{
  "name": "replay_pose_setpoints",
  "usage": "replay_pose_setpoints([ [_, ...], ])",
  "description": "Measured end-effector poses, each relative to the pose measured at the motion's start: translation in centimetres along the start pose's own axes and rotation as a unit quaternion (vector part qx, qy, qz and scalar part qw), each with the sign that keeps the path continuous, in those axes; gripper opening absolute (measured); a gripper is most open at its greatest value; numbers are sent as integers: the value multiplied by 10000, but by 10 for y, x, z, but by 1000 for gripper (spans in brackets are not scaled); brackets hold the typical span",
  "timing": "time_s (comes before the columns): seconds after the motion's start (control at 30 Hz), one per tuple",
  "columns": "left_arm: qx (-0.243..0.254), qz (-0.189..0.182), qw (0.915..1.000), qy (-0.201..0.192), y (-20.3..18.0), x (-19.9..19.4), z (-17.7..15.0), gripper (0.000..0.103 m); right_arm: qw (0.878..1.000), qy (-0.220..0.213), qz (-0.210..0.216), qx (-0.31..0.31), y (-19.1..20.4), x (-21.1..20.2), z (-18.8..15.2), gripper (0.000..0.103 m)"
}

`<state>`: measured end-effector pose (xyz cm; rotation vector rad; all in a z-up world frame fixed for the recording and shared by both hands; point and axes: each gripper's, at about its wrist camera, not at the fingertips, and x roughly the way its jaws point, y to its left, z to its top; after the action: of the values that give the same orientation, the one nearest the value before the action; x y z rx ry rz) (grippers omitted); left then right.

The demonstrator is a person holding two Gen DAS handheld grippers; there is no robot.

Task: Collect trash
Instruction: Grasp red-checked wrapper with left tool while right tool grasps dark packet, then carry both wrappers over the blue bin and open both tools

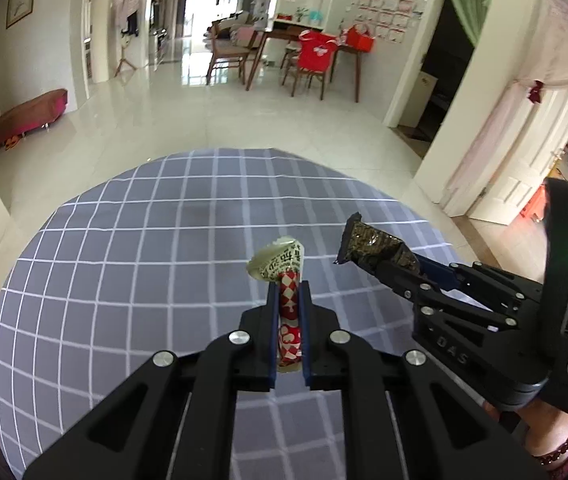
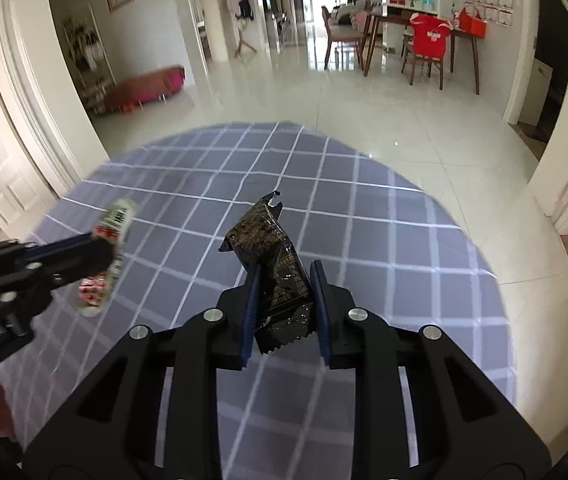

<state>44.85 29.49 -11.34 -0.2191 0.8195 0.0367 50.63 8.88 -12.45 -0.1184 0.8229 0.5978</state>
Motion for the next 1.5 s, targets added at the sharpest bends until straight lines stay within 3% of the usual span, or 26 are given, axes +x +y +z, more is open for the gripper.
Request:
replay_pose_setpoints([
  [0.37,697,-619,9952,-296,-118,-63,-38,9,9940,-901,43,622,-54,-156,-77,25],
  [0.6,1353,-1133,9842,-166,-217,-75,-81,9,9841,-1275,-356,1188,-115,-240,-156,25],
  [0.83,2062,-1563,9657,228,-312,-62,-136,9,9707,-1446,-783,1753,-166,-293,-230,25],
  [1.1,2426,-1888,9485,764,-380,-32,-182,9,9516,-1519,-1086,2441,-213,-320,-292,25],
  [1.2,2365,-1888,9490,885,-390,-22,-190,17,9460,-1494,-1121,2650,-227,-323,-306,25],
  [1.3,2287,-1853,9497,1067,-396,-14,-196,61,9432,-1432,-1149,2768,-234,-321,-317,25],
  [1.37,2315,-1705,9533,931,-396,-15,-199,64,9425,-1407,-1150,2804,-237,-322,-322,25],
  [1.5,2382,-1665,9521,954,-398,-17,-202,65,9426,-1370,-1099,2841,-233,-321,-325,25],
])
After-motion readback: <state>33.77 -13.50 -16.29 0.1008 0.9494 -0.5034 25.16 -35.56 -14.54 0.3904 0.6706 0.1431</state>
